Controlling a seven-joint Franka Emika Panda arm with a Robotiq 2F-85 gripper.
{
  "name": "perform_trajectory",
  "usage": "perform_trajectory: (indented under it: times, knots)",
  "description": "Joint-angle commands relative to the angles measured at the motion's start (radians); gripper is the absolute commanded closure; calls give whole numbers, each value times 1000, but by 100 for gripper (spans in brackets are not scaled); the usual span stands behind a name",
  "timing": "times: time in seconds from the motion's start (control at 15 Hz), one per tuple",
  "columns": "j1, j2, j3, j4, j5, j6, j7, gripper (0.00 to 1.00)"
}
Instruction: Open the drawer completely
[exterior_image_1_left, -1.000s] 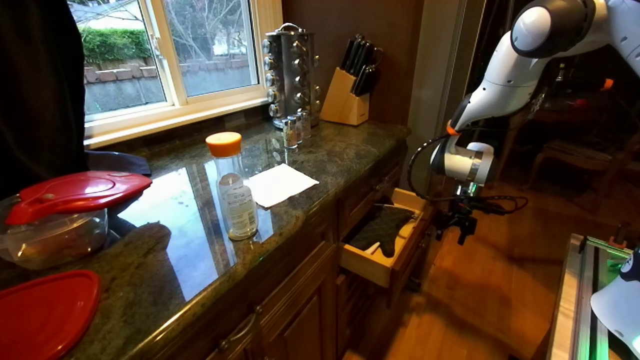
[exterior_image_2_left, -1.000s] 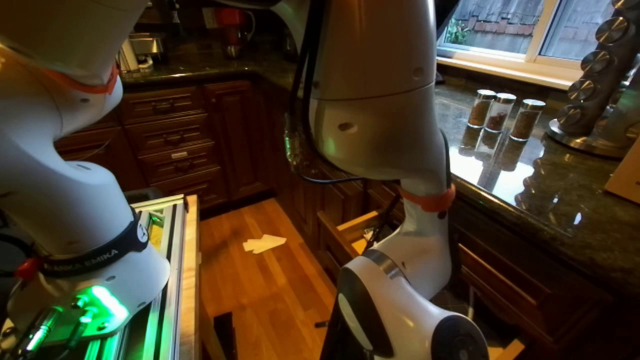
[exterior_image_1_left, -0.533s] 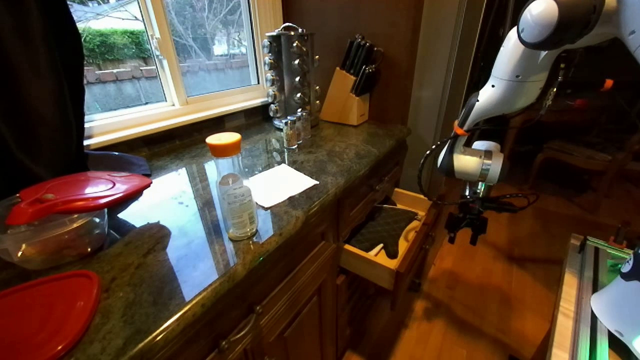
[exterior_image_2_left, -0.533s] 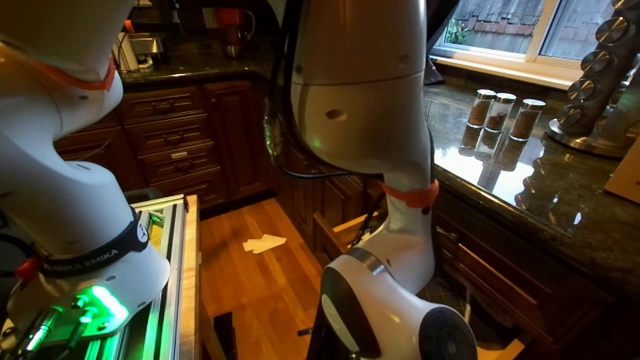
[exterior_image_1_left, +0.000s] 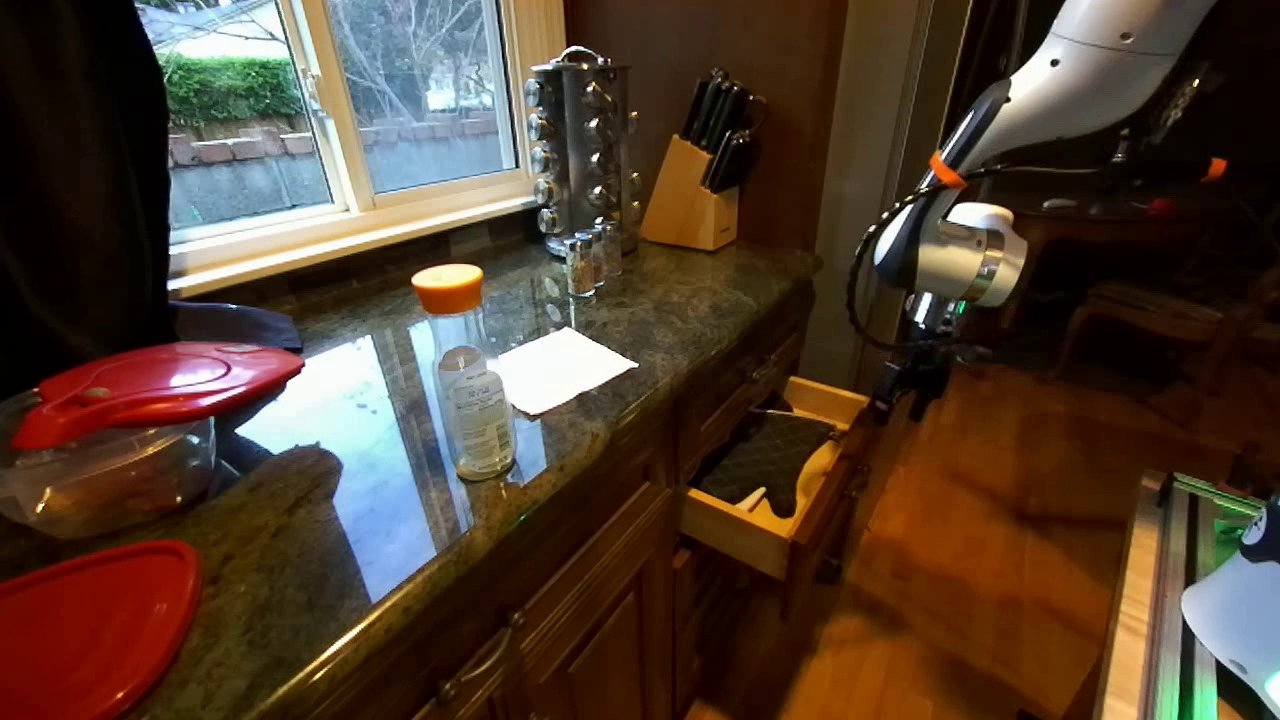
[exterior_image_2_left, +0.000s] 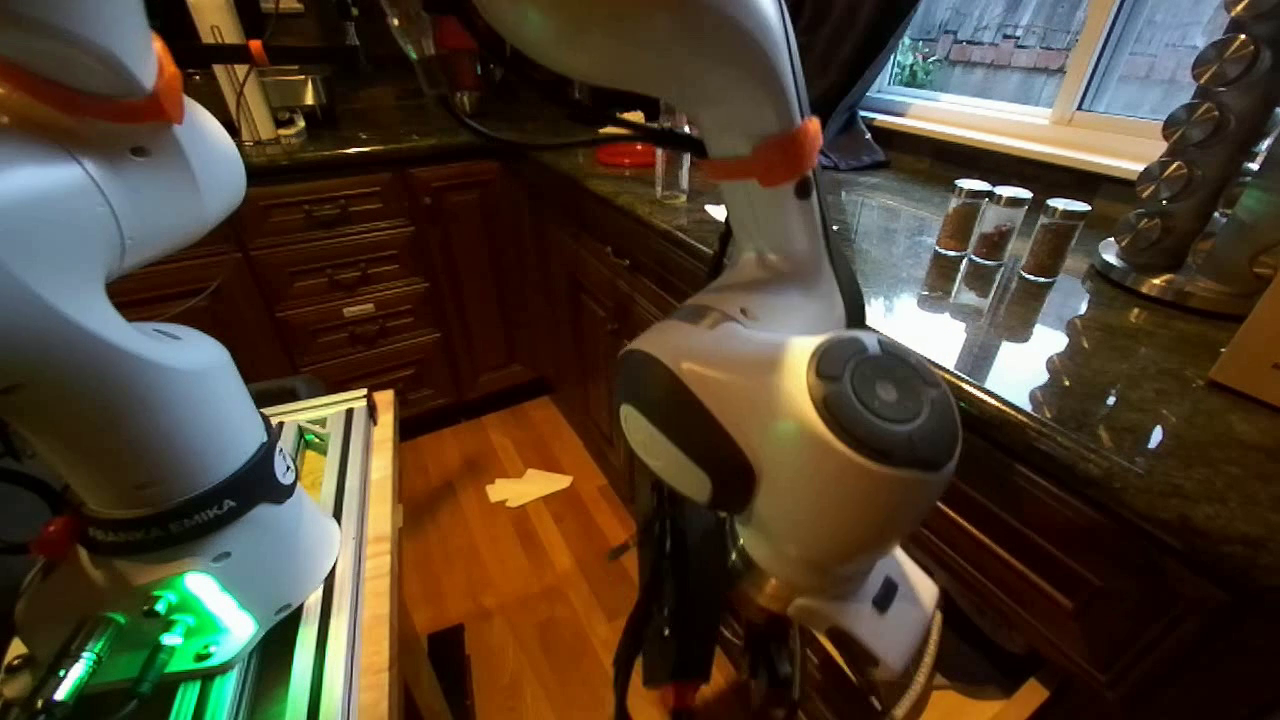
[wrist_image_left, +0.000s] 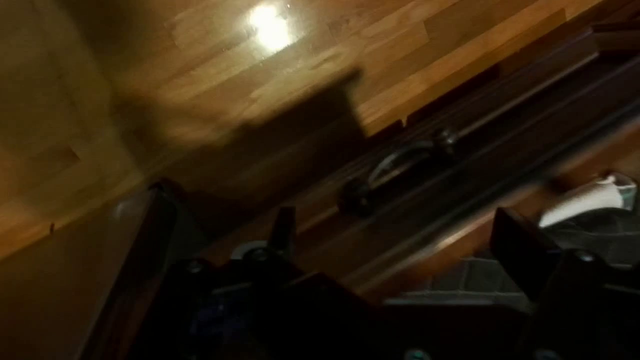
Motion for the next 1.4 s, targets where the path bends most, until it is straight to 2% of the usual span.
perform_trajectory:
  times: [0.0, 0.2, 0.6, 0.93, 1.33]
  knots:
    - [-13, -126, 85, -48, 75, 10, -100, 0]
    - [-19, -107, 145, 4, 137, 14, -219, 0]
    - [-23, 24, 197, 78, 187, 110, -430, 0]
    - [-21, 128, 195, 112, 168, 197, -490, 0]
    - [25, 199, 121, 130, 99, 179, -427, 0]
